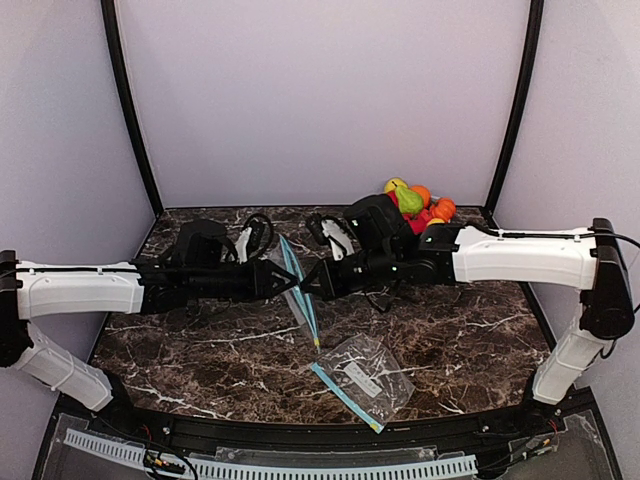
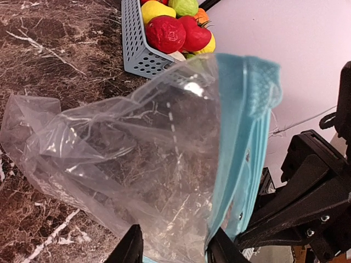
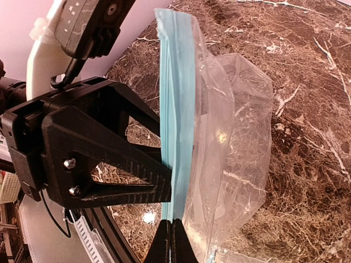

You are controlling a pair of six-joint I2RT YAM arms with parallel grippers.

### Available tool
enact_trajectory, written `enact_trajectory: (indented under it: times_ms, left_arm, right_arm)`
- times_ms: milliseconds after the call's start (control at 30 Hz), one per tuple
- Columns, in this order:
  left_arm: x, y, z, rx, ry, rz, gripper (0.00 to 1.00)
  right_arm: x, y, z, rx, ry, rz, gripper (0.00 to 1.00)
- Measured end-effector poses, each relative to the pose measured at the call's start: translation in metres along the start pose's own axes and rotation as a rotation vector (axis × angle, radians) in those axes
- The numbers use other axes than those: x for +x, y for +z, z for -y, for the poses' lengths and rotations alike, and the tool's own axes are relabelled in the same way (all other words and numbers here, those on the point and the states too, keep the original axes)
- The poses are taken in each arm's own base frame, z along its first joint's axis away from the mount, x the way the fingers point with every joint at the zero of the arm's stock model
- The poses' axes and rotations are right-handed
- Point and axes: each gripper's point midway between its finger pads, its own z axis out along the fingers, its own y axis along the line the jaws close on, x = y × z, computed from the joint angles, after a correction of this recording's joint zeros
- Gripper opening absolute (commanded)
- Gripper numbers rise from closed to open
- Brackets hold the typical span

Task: Place the food in the zip-top bag and seal the zipper
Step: Open the zipper food storage bag at the center of the board.

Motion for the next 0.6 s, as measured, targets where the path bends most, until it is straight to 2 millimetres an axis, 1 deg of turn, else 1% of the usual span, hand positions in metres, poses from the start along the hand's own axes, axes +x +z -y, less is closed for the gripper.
enact_trajectory:
  times_ms: [100, 233, 367, 433, 600]
  left_arm:
    - [0.005, 0.0, -0.007, -0.038, -0.003, -0.011, 0.3]
    - [0.01, 0.0, -0.014, -0.077, -0.001, -0.027, 0.17]
    - [0.012, 0.0, -0.014, -0.08, 0.006, -0.032, 0.04]
    - [0.012, 0.0, -0.013, -0.075, 0.006, -0.034, 0.01]
    - [0.012, 0.0, -0.012, -0.074, 0.009, -0.034, 0.01]
  right_arm:
    - [0.0, 0.0, 0.001, 0.004, 0.007, 0.003, 0.0]
    - [-0.002, 0.0, 0.004, 0.025, 0.016, 0.012, 0.0]
    - [-0.002, 0.003, 0.011, 0.057, 0.03, 0.018, 0.0]
    - [-0.001, 0.005, 0.015, 0.077, 0.037, 0.02, 0.0]
    - [0.0, 0.004, 0.031, 0.164, 0.063, 0.03, 0.0]
